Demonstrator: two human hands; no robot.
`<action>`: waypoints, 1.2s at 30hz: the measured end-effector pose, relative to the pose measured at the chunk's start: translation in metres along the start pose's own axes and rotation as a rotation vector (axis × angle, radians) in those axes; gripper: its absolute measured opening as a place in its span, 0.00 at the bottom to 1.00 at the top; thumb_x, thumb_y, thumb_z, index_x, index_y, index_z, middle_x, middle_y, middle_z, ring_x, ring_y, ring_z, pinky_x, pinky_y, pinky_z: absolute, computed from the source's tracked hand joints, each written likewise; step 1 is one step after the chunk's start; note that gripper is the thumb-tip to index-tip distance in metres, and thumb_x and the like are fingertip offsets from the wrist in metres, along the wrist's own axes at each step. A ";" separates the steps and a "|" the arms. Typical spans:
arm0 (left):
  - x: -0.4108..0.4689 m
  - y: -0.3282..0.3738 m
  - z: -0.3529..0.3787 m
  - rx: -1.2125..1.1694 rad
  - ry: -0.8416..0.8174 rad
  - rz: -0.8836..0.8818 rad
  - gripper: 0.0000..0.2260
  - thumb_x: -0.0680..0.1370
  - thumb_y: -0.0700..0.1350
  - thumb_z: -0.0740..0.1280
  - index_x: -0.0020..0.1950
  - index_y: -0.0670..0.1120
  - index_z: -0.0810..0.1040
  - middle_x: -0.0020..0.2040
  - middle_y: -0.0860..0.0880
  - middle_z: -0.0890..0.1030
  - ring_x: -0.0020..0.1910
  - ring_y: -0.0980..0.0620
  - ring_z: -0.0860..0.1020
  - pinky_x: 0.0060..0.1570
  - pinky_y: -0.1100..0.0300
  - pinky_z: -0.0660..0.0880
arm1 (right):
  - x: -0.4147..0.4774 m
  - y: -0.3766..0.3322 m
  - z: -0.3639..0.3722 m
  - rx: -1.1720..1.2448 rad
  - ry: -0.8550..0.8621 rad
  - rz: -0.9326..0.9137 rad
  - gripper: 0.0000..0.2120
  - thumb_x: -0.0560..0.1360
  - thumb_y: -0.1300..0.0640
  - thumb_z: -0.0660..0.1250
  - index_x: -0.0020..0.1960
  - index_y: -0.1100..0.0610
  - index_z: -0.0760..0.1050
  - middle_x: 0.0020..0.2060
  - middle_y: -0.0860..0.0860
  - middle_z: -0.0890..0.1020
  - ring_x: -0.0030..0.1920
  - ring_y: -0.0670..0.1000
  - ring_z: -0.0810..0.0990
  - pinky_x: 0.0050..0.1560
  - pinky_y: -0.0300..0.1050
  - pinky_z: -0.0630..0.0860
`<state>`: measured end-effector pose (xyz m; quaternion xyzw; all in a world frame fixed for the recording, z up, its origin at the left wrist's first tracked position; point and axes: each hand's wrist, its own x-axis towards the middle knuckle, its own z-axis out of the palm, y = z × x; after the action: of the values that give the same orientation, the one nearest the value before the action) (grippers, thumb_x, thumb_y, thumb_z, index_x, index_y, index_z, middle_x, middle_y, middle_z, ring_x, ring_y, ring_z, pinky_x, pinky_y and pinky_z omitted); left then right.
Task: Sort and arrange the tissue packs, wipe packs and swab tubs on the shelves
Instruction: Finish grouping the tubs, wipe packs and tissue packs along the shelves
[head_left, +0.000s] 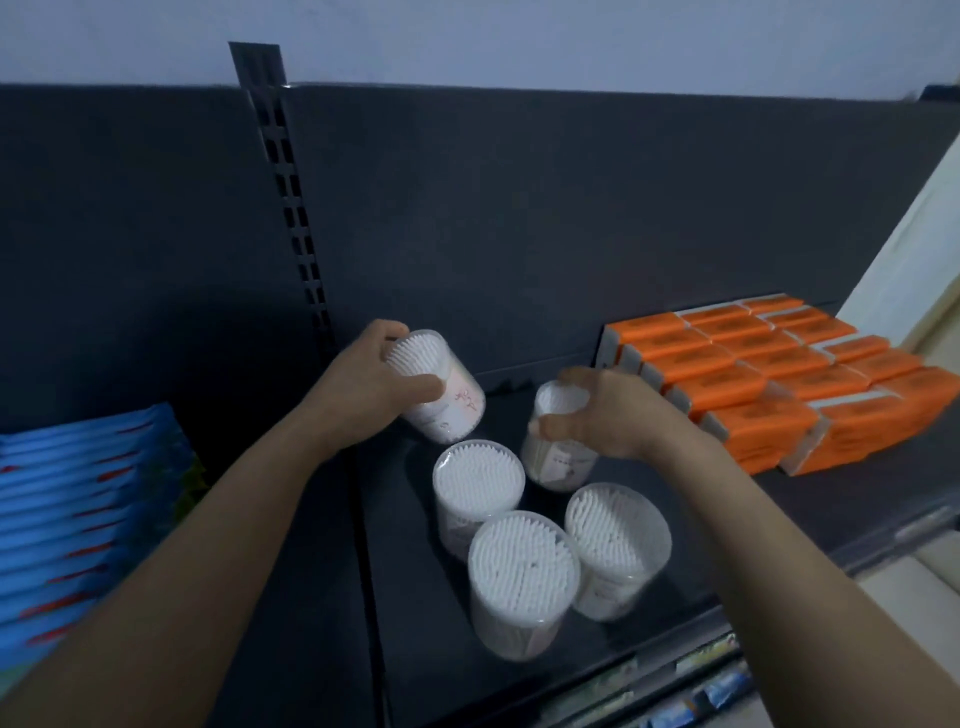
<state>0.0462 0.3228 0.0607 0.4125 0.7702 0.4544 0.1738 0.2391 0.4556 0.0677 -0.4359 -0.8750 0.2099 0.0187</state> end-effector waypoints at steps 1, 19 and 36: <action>0.003 -0.002 0.002 0.005 -0.003 -0.008 0.28 0.67 0.47 0.75 0.65 0.50 0.69 0.55 0.54 0.74 0.46 0.64 0.73 0.41 0.70 0.67 | 0.005 0.003 0.001 0.007 -0.043 -0.001 0.40 0.66 0.36 0.70 0.73 0.49 0.62 0.70 0.55 0.69 0.68 0.53 0.69 0.65 0.45 0.67; 0.015 -0.014 0.038 0.120 -0.241 -0.091 0.34 0.66 0.46 0.78 0.69 0.50 0.69 0.64 0.54 0.73 0.62 0.57 0.72 0.60 0.65 0.67 | 0.031 0.015 -0.001 -0.186 -0.278 -0.232 0.23 0.75 0.38 0.60 0.45 0.58 0.79 0.41 0.51 0.79 0.44 0.50 0.76 0.42 0.44 0.71; -0.017 -0.003 0.017 0.134 0.118 0.006 0.12 0.76 0.44 0.68 0.59 0.53 0.75 0.56 0.55 0.77 0.53 0.59 0.76 0.54 0.66 0.72 | 0.029 -0.004 -0.020 0.097 0.096 -0.434 0.14 0.75 0.48 0.66 0.56 0.54 0.79 0.49 0.50 0.83 0.53 0.51 0.79 0.55 0.47 0.75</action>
<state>0.0656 0.3185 0.0469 0.3979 0.8066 0.4258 0.0988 0.2225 0.4826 0.0828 -0.2456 -0.9352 0.2221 0.1259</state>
